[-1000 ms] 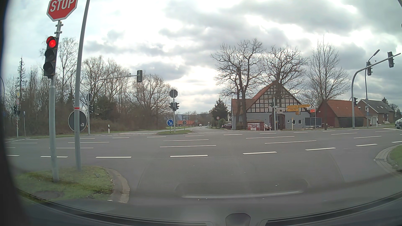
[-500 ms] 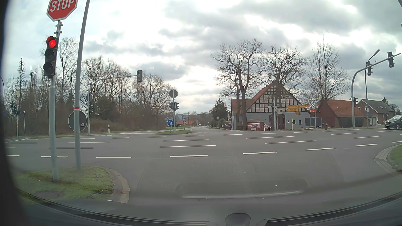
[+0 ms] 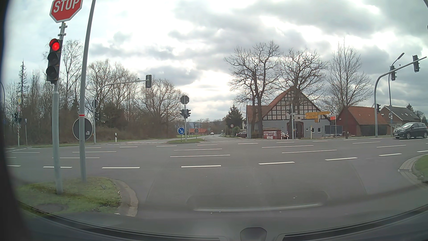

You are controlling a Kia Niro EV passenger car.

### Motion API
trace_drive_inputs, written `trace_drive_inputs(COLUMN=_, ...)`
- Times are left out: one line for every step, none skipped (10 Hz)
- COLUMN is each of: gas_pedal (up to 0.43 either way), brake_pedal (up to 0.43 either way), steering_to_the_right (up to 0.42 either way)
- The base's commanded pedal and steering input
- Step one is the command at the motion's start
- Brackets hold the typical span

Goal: Follow the waypoints while adhering to traffic rules and regulations

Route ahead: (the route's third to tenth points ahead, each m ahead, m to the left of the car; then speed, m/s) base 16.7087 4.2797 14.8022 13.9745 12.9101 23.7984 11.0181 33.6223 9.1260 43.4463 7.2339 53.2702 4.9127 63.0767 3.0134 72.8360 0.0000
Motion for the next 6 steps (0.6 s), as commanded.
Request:
trace_drive_inputs(gas_pedal=0.0, brake_pedal=0.232, steering_to_the_right=-0.002)
trace_drive_inputs(gas_pedal=0.0, brake_pedal=0.232, steering_to_the_right=-0.002)
trace_drive_inputs(gas_pedal=0.0, brake_pedal=0.232, steering_to_the_right=-0.002)
trace_drive_inputs(gas_pedal=0.0, brake_pedal=0.232, steering_to_the_right=-0.002)
trace_drive_inputs(gas_pedal=0.0, brake_pedal=0.232, steering_to_the_right=-0.002)
trace_drive_inputs(gas_pedal=0.0, brake_pedal=0.232, steering_to_the_right=-0.002)
